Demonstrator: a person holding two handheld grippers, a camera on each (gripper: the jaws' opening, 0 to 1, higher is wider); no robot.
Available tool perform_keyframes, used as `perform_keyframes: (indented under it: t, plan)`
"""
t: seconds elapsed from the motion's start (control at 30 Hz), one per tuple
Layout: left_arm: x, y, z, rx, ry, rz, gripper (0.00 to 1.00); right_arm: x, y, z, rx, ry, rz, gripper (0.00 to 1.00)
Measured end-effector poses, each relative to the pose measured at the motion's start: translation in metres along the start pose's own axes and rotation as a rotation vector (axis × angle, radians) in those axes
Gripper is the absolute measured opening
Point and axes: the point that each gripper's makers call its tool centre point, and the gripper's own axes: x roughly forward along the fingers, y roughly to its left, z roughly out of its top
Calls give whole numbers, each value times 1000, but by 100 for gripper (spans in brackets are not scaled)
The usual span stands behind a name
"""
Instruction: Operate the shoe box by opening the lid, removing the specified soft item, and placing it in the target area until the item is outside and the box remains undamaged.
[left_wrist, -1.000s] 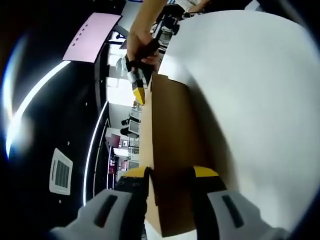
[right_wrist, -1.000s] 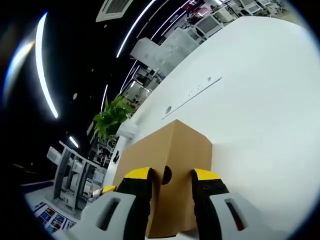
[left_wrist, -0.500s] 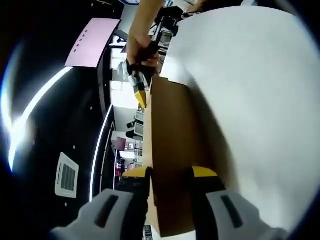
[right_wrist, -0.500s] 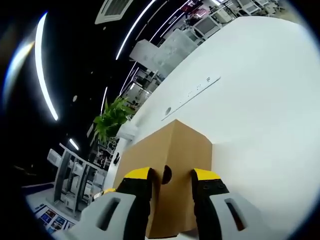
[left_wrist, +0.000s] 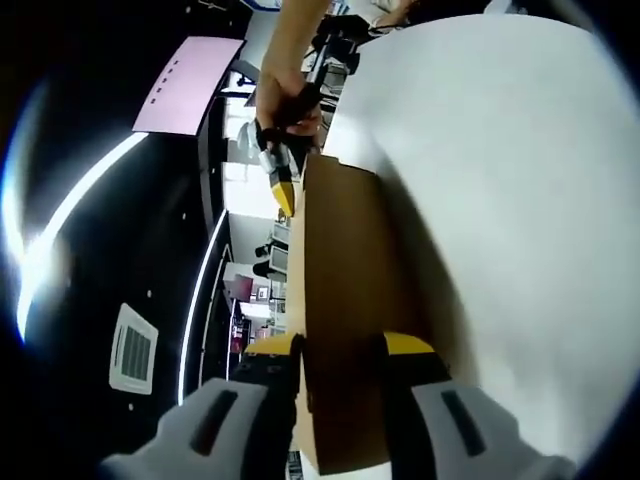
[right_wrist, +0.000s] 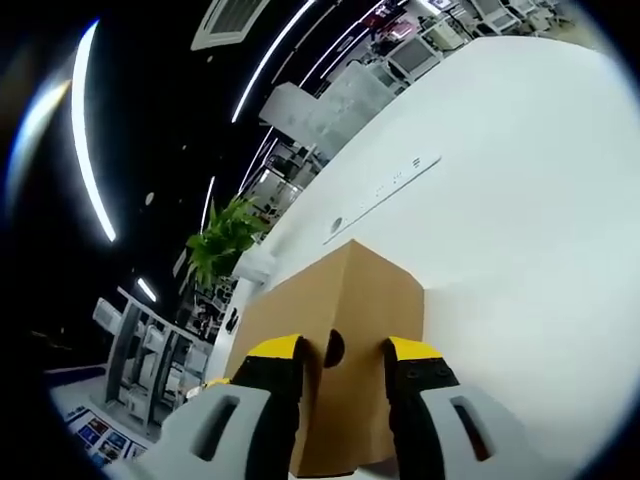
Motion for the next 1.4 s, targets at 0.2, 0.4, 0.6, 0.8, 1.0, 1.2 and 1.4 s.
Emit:
perform_keyframes:
  t: [0.2, 0.4, 0.6, 0.8, 1.0, 1.2, 1.4]
  plan:
    - [0, 0, -1, 2, -2, -1, 30, -7, 10, 13, -81, -69, 41, 36]
    - [0, 0, -1, -3, -5, -3, 30, -26, 21, 39, -262, -192, 20, 35]
    - [0, -1, 0, -2, -3, -6, 30, -52, 47, 49, -613, -265, -37, 32]
    - [0, -1, -1, -8, 2, -14, 31, -78, 94, 43, -927, -333, -24, 32]
    - [0, -1, 0, -10, 1, -21, 31, -98, 121, 33, -1429, -336, -170, 32]
    - [-1, 0, 0, -10, 3, -24, 31, -117, 159, 19, -1655, -365, -260, 44]
    - [-2, 0, 0, -12, 6, -24, 31, -122, 171, 4, -1887, -352, -390, 51]
